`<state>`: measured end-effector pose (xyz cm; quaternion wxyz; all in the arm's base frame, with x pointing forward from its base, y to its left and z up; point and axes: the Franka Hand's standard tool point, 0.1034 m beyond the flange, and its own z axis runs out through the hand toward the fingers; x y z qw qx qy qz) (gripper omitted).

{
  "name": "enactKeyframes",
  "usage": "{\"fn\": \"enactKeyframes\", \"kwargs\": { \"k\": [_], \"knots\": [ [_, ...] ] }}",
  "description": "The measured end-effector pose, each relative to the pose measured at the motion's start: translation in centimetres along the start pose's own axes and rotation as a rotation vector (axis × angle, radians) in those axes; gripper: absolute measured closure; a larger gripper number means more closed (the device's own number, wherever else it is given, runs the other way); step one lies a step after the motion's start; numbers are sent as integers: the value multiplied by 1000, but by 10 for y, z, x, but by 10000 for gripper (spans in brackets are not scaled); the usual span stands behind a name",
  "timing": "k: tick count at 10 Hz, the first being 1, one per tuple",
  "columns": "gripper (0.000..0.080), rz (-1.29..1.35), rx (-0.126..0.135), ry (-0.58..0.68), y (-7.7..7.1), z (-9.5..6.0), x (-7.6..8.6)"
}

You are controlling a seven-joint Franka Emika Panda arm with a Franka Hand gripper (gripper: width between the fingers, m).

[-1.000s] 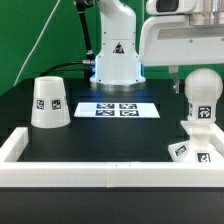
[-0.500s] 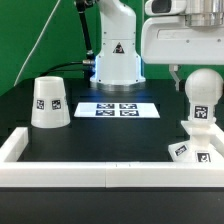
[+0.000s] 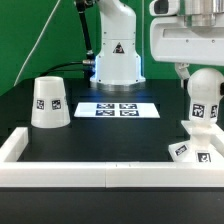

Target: Assemble lamp

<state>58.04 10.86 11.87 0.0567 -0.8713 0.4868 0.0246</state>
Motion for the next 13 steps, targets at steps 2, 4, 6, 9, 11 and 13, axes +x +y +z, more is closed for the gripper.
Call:
{"fn": "enactKeyframes", "kwargs": {
  "k": [2,4,6,9,11,13],
  "knots": [
    [220,168,10,-23,3,0,6],
    [220,144,11,-23,2,0,5],
    [107,112,10,-24,2,0,4],
    [101,-245,-7,-13,1,-3,2],
    [100,-387,-5,-16,2,-3,2],
    [100,-547,-4,-16,2,-3,2]
  ]
}}
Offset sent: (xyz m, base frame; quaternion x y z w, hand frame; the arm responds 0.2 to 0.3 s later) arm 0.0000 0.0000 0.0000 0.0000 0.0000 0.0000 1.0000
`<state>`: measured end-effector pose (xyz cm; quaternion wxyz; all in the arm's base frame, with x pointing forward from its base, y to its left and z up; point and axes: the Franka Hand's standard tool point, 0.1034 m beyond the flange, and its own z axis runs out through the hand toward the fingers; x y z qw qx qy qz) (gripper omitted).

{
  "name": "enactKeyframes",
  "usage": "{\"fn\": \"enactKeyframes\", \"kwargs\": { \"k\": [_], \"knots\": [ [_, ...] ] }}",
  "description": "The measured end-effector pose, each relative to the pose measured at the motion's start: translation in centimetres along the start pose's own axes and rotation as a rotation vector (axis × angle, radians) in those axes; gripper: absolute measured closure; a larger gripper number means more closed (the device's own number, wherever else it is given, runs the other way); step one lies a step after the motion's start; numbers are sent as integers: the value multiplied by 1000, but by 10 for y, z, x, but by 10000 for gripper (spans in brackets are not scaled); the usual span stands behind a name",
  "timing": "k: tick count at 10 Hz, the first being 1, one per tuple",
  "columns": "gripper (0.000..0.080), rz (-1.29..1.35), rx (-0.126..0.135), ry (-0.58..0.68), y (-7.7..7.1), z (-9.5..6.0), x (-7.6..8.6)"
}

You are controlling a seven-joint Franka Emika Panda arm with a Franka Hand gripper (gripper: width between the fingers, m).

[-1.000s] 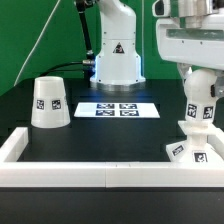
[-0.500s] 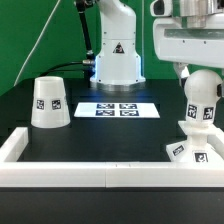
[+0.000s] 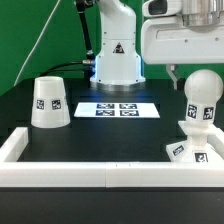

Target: Assemble lamp

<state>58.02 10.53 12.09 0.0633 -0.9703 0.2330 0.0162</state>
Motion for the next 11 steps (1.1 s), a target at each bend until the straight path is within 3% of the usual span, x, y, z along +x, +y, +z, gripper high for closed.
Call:
{"fn": "enactKeyframes", "kwargs": {
  "k": [1,3,4,10,11],
  "knots": [
    [100,-83,0,0,0,0,0],
    [100,-376,-49,23,1,-1,2],
    [100,-455,-60,29,-1,-2,1],
    [100,-913,-70,14,1,-1,2],
    [100,-1056,-91,24,0,-2,4]
  ]
}}
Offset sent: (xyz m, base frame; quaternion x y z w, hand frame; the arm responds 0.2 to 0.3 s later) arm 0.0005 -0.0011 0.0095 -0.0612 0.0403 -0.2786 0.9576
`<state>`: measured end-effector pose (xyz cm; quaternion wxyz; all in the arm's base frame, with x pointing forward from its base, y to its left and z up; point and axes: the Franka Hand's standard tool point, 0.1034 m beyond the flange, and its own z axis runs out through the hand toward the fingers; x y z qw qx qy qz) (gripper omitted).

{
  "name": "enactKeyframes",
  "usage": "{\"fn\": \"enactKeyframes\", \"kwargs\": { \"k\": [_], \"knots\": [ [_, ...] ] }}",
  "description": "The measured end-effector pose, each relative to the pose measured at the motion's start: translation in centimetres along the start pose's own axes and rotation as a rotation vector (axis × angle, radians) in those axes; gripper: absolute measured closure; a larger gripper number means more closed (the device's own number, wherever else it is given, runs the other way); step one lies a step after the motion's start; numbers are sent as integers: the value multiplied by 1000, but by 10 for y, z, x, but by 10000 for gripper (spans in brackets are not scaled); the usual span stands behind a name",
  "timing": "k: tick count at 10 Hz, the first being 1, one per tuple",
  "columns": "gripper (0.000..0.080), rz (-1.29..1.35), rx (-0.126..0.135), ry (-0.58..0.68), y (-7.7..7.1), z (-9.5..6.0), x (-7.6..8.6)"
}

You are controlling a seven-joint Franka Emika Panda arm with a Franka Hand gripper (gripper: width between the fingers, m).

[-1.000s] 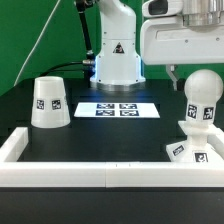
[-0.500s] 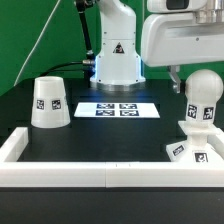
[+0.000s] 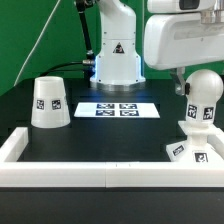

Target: Assemble lamp

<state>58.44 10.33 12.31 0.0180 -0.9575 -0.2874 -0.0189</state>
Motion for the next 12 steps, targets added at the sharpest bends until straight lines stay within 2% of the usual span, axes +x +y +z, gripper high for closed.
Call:
{"fn": "enactKeyframes", "kwargs": {
  "k": [6,10,11,12],
  "knots": [
    [100,-571,0,-43,0,7,-2],
    [100,-758,-8,-54,2,8,-3],
    [224,-755,-8,-54,2,8,-3],
    [223,-754,-8,-54,2,8,-3]
  ]
}}
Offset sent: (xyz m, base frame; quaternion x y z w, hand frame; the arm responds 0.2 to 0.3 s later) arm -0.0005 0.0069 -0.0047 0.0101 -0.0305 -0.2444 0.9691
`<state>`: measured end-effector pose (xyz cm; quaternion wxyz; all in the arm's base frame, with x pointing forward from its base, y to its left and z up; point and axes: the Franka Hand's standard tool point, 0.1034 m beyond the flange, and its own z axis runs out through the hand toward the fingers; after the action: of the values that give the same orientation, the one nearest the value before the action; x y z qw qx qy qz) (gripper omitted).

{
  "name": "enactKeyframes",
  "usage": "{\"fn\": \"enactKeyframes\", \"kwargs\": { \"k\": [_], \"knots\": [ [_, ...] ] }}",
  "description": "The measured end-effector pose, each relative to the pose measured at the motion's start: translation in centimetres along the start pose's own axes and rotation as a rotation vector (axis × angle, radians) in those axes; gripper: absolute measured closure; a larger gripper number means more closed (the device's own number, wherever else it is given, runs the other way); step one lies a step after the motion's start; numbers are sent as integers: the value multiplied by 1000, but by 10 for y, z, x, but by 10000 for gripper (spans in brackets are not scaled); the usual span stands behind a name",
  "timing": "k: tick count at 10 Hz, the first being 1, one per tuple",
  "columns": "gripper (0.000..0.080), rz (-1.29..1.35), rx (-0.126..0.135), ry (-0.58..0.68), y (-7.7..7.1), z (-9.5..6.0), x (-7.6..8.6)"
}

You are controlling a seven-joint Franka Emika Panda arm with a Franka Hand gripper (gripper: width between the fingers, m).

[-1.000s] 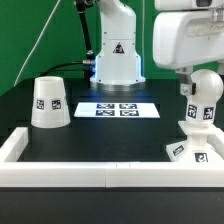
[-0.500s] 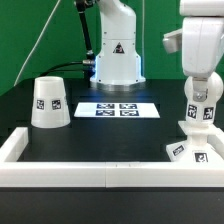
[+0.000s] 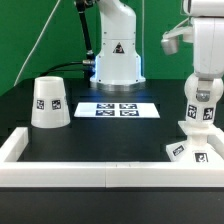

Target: Assemble lamp

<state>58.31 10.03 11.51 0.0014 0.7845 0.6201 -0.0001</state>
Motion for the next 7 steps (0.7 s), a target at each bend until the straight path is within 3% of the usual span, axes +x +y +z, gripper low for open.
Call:
{"fn": "enactKeyframes", "kwargs": {
  "k": [3,7],
  "knots": [
    [223,40,2,3,1,0,-1],
    [222,423,3,24,3,1,-5]
  ]
}}
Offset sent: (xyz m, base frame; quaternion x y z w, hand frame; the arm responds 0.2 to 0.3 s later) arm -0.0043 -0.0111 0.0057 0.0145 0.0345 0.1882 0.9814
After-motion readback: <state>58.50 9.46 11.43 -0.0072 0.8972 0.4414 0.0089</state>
